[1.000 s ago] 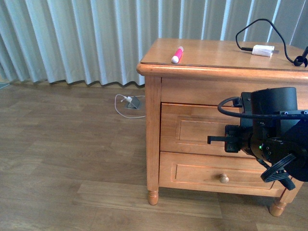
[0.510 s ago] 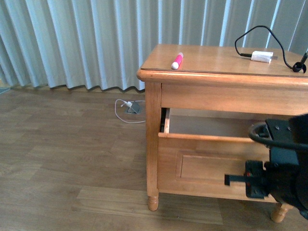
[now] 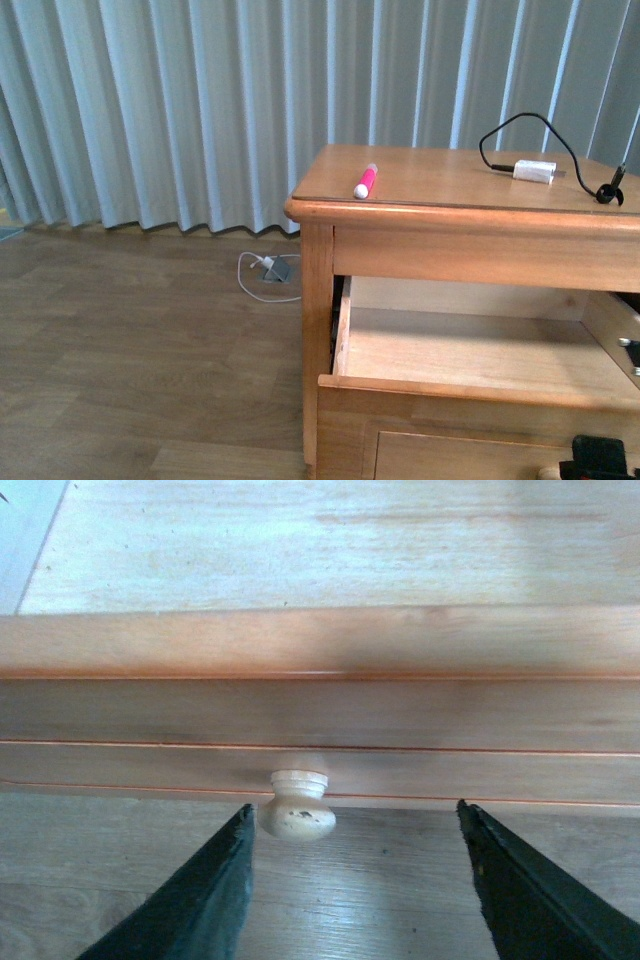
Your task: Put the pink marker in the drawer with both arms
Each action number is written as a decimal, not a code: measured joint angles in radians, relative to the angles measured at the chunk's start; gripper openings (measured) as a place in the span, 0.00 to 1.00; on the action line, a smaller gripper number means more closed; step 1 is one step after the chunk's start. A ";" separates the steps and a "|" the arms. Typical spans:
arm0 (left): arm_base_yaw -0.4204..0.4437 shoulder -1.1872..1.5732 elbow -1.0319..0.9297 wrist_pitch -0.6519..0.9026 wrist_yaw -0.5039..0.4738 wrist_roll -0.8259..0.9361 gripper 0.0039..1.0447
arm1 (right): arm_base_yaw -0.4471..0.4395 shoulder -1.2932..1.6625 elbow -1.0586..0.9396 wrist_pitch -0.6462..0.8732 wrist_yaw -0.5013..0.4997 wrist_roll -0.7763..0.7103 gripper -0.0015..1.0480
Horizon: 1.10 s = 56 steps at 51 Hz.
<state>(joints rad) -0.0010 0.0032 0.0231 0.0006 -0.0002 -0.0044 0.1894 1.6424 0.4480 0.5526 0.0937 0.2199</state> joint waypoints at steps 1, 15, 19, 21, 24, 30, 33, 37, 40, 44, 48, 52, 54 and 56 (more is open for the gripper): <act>0.000 0.000 0.000 0.000 0.000 0.000 0.95 | -0.002 -0.031 -0.008 -0.018 -0.007 0.004 0.65; 0.000 0.000 0.000 0.000 0.000 0.000 0.95 | -0.060 -0.495 -0.089 -0.324 -0.107 -0.009 0.91; 0.000 0.000 0.000 0.000 0.000 0.000 0.95 | -0.100 -0.654 -0.090 -0.448 -0.151 -0.024 0.92; 0.000 0.000 0.000 0.000 0.000 0.000 0.95 | -0.120 -0.729 -0.090 -0.507 -0.172 -0.033 0.92; 0.000 0.000 0.000 0.000 0.000 0.000 0.95 | -0.146 -0.830 -0.089 -0.589 -0.204 -0.044 0.92; 0.000 0.000 0.000 0.000 0.000 0.000 0.95 | -0.174 -0.963 -0.088 -0.694 -0.245 -0.059 0.92; 0.000 0.000 0.000 0.000 0.000 0.000 0.95 | -0.174 -0.998 -0.088 -0.709 -0.251 -0.063 0.92; 0.000 0.000 0.000 0.000 0.000 0.000 0.95 | -0.163 -1.018 -0.088 -0.702 -0.230 -0.067 0.92; 0.000 0.000 0.000 0.000 0.000 0.000 0.95 | -0.157 -1.020 -0.089 -0.700 -0.221 -0.067 0.92; 0.000 0.000 0.000 0.000 0.000 0.000 0.95 | -0.156 -1.023 -0.089 -0.700 -0.219 -0.068 0.92; 0.000 0.000 0.000 0.000 0.000 0.000 0.95 | -0.155 -1.023 -0.089 -0.700 -0.219 -0.069 0.92; 0.000 0.000 0.000 0.000 0.000 0.000 0.95 | -0.155 -1.023 -0.089 -0.700 -0.219 -0.070 0.92; 0.000 0.000 0.000 0.000 0.000 0.000 0.95 | -0.155 -1.023 -0.089 -0.700 -0.219 -0.070 0.92; 0.000 0.000 0.000 0.000 0.000 0.000 0.95 | -0.155 -1.023 -0.089 -0.700 -0.219 -0.070 0.92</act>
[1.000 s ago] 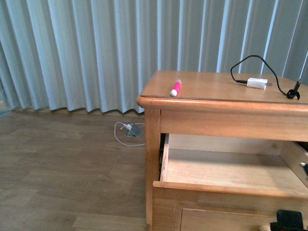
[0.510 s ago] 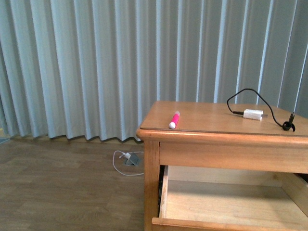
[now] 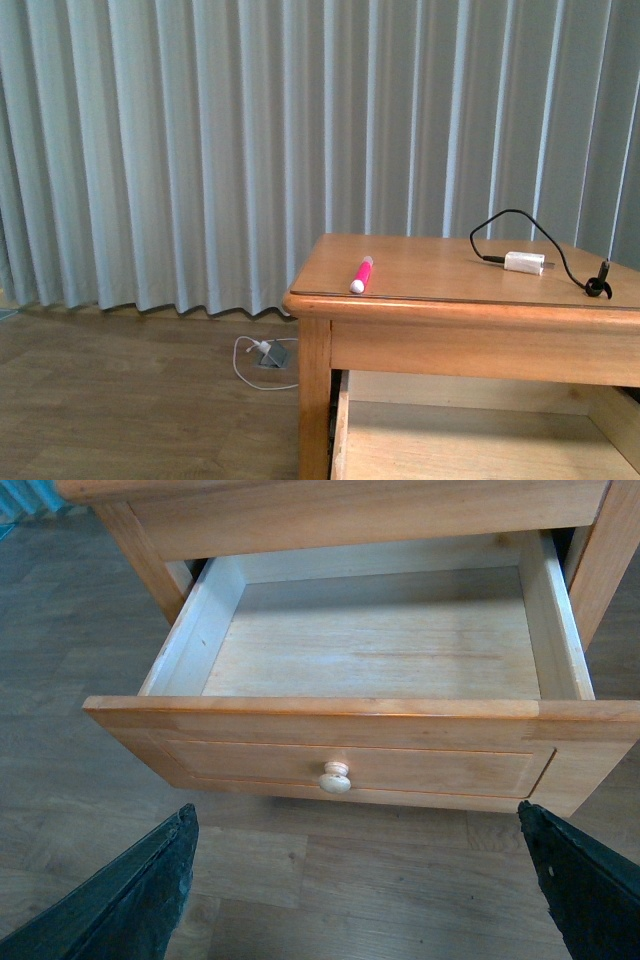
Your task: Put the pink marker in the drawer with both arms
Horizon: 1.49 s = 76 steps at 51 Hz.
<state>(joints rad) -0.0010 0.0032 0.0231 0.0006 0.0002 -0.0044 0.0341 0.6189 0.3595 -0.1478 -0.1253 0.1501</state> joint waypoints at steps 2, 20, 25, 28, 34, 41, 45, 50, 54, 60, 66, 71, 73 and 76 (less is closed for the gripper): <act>0.000 0.000 0.000 0.000 0.000 0.000 0.95 | 0.000 0.000 0.000 0.000 0.000 0.000 0.92; -0.160 0.360 0.143 0.073 -0.201 0.073 0.95 | 0.000 0.000 0.000 0.000 0.000 0.000 0.92; -0.139 0.589 0.297 0.173 -0.127 0.088 0.95 | 0.000 0.000 0.000 0.000 0.000 0.000 0.92; -0.142 0.742 0.398 0.240 -0.104 0.107 0.95 | 0.000 0.000 0.000 0.000 0.000 0.000 0.92; -0.188 1.000 0.569 0.314 -0.100 0.133 0.95 | 0.000 0.000 0.000 0.000 0.000 0.000 0.92; -0.260 1.298 0.788 0.328 -0.112 0.134 0.95 | 0.000 0.000 0.000 0.000 0.000 0.000 0.92; -0.299 1.445 0.909 0.327 -0.127 0.132 0.95 | 0.000 0.000 0.000 0.000 0.000 0.000 0.92; -0.346 1.613 1.072 0.313 -0.136 0.121 0.95 | 0.000 0.000 0.000 0.000 0.000 0.000 0.92; -0.373 1.707 1.175 0.298 -0.142 0.110 0.95 | 0.000 0.000 0.000 0.000 0.000 0.000 0.92; -0.408 1.838 1.336 0.261 -0.150 0.081 0.95 | 0.000 0.000 0.000 0.000 0.001 0.000 0.92; -0.433 1.960 1.489 0.226 -0.164 0.049 0.95 | 0.000 0.000 0.000 0.000 0.000 0.000 0.92; -0.450 2.051 1.606 0.176 -0.178 0.031 0.95 | 0.000 0.000 0.000 0.000 0.000 0.000 0.92; -0.455 2.080 1.640 0.163 -0.182 0.028 0.95 | 0.000 0.000 0.000 0.000 0.000 0.000 0.92; -0.462 2.126 1.693 0.141 -0.189 0.025 0.95 | 0.000 0.000 0.000 0.000 0.000 0.000 0.92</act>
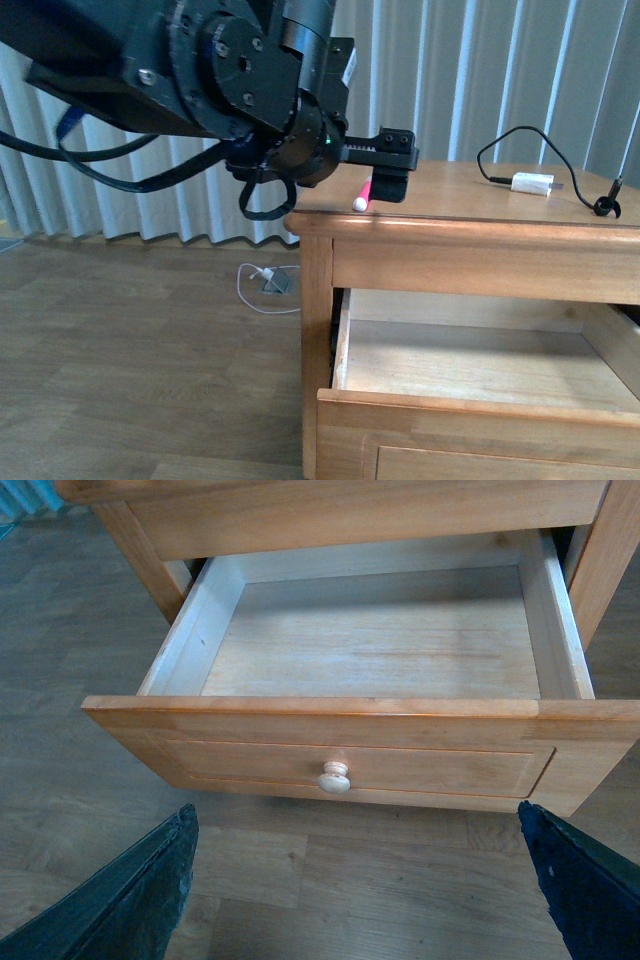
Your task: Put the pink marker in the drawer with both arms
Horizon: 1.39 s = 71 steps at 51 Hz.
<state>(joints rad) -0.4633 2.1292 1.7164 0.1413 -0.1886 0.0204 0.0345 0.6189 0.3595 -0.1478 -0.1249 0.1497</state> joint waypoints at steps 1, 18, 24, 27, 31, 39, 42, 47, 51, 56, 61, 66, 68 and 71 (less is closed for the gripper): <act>-0.003 0.017 0.020 -0.010 -0.002 0.000 0.95 | 0.000 0.000 0.000 0.000 0.000 0.000 0.92; -0.024 0.169 0.268 -0.190 -0.037 -0.021 0.95 | 0.000 0.000 0.000 0.000 0.000 0.000 0.92; -0.024 0.174 0.287 -0.222 -0.037 -0.017 0.82 | 0.000 0.000 0.000 0.000 0.000 0.000 0.92; -0.024 0.175 0.289 -0.227 -0.038 -0.016 0.71 | 0.000 0.000 0.000 0.000 0.000 0.000 0.92; -0.024 0.175 0.289 -0.228 -0.037 -0.015 0.59 | 0.000 0.000 0.000 0.000 0.000 0.000 0.92; -0.012 0.166 0.265 -0.211 -0.032 -0.016 0.31 | 0.000 0.000 0.000 0.000 0.000 0.000 0.92; -0.004 0.150 0.233 -0.188 -0.021 -0.014 0.21 | 0.000 0.000 0.000 0.000 0.000 0.000 0.92; 0.008 0.108 0.152 -0.110 0.035 -0.015 0.14 | 0.000 0.000 0.000 0.000 0.000 0.000 0.92; 0.017 0.068 0.072 -0.034 0.107 -0.010 0.14 | 0.000 0.000 0.000 0.000 0.000 0.000 0.92; 0.024 0.000 -0.043 0.071 0.213 0.011 0.14 | 0.000 0.000 0.000 0.000 0.000 0.000 0.92; 0.025 -0.092 -0.159 0.174 0.340 0.039 0.14 | 0.000 0.000 0.000 0.000 0.000 0.000 0.92; 0.024 -0.235 -0.286 0.232 0.531 0.095 0.14 | 0.000 0.000 0.000 0.000 0.000 0.000 0.92; 0.024 -0.278 -0.319 0.231 0.580 0.122 0.14 | 0.000 0.000 0.000 0.000 0.000 0.000 0.92; 0.022 -0.326 -0.365 0.222 0.650 0.172 0.14 | 0.000 0.000 0.000 0.000 0.000 0.000 0.92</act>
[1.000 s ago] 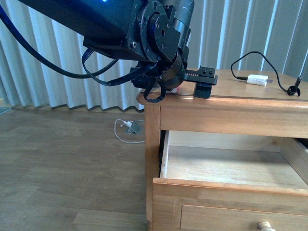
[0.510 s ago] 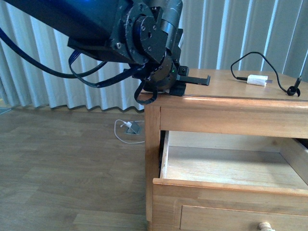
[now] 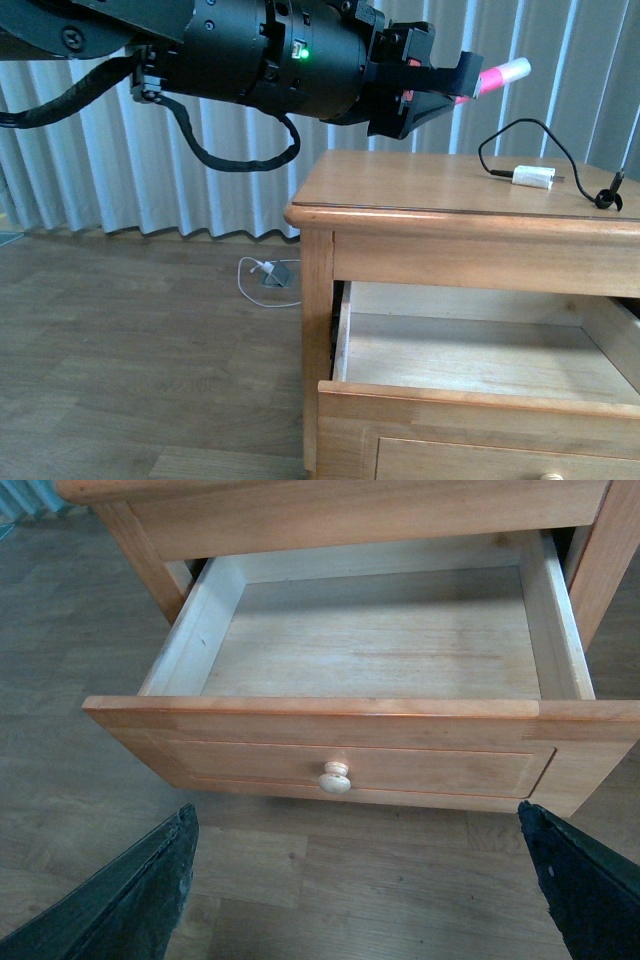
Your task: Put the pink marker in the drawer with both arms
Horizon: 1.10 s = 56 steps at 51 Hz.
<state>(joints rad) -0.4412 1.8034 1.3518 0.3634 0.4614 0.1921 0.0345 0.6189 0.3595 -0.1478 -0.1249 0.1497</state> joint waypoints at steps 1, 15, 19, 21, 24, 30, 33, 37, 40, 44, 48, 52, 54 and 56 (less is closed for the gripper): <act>0.000 -0.011 -0.016 -0.007 0.021 0.015 0.14 | 0.000 0.000 0.000 0.000 0.000 0.000 0.92; 0.003 0.060 -0.099 -0.006 0.043 0.098 0.14 | 0.000 0.000 0.000 0.000 0.000 0.000 0.92; -0.003 0.117 -0.100 0.002 0.036 0.107 0.14 | 0.000 0.000 0.000 0.000 0.000 0.000 0.92; -0.007 0.141 -0.100 0.002 0.036 0.113 0.14 | 0.000 0.000 0.000 0.000 0.000 0.000 0.92; -0.011 0.167 -0.099 0.002 0.035 0.114 0.14 | 0.000 0.000 0.000 0.000 0.000 0.000 0.92; -0.017 0.201 -0.099 0.013 0.021 0.114 0.14 | 0.000 0.000 0.000 0.000 0.000 0.000 0.92; -0.020 0.214 -0.098 0.016 0.007 0.115 0.14 | 0.000 0.000 0.000 0.000 0.000 0.000 0.92; -0.024 0.230 -0.096 0.016 -0.007 0.119 0.14 | 0.000 0.000 0.000 0.000 0.000 0.000 0.92; -0.027 0.239 -0.095 0.016 -0.028 0.121 0.17 | 0.000 0.000 0.000 0.000 0.000 0.000 0.92; -0.029 0.246 -0.095 0.018 -0.037 0.122 0.29 | 0.000 0.000 0.000 0.000 0.000 0.000 0.92; -0.032 0.246 -0.095 0.021 -0.069 0.121 0.41 | 0.000 0.000 0.000 0.000 0.000 0.000 0.92; -0.036 0.220 -0.120 0.060 -0.142 0.104 0.58 | 0.000 0.000 0.000 0.000 0.000 0.000 0.92; -0.037 0.203 -0.136 0.071 -0.168 0.091 0.64 | 0.000 0.000 0.000 0.000 0.000 0.000 0.92; -0.037 0.174 -0.159 0.078 -0.199 0.078 0.70 | 0.000 0.000 0.000 0.000 0.000 0.000 0.92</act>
<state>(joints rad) -0.4782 1.9770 1.1923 0.4412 0.2623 0.2703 0.0345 0.6189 0.3595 -0.1478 -0.1249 0.1497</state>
